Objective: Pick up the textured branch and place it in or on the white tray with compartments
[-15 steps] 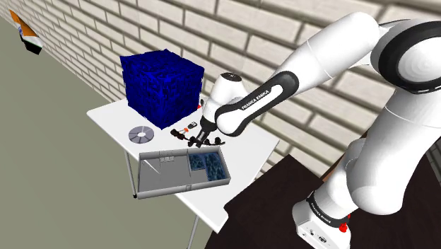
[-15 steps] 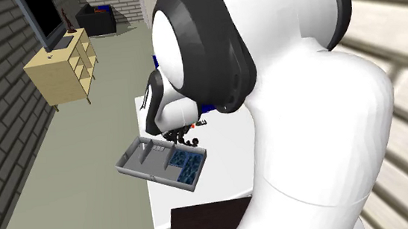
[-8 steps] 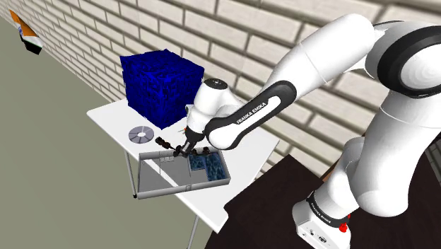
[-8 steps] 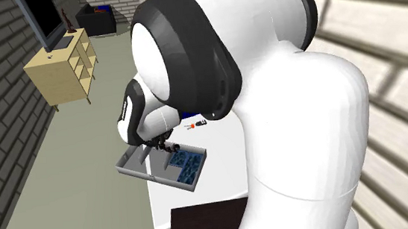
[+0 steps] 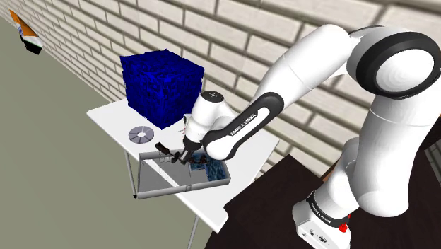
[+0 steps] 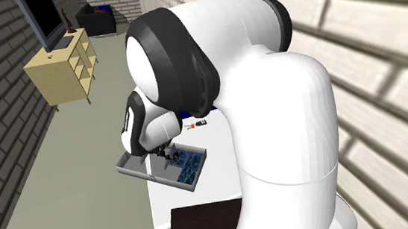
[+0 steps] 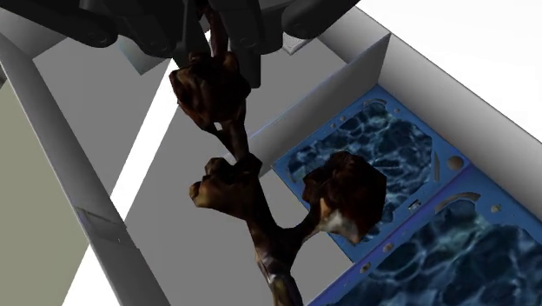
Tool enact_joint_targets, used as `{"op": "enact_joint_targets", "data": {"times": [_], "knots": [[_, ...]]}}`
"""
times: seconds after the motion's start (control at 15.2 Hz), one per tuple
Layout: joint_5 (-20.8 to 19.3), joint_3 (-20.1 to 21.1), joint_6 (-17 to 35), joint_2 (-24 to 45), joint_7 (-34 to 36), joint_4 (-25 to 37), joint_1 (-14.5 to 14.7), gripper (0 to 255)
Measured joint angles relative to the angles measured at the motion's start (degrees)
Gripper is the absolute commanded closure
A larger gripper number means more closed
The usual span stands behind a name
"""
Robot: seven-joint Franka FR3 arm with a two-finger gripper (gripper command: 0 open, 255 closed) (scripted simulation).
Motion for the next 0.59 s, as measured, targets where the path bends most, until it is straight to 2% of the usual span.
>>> {"op": "enact_joint_targets", "data": {"times": [0.26, 0.59], "knots": [[-0.3, -0.3, 2.4, 2.7, 0.2, 0.5, 0.2, 255], [-0.3, -0.3, 2.8, 2.9, 0.2, 0.6, 0.2, 255]]}}
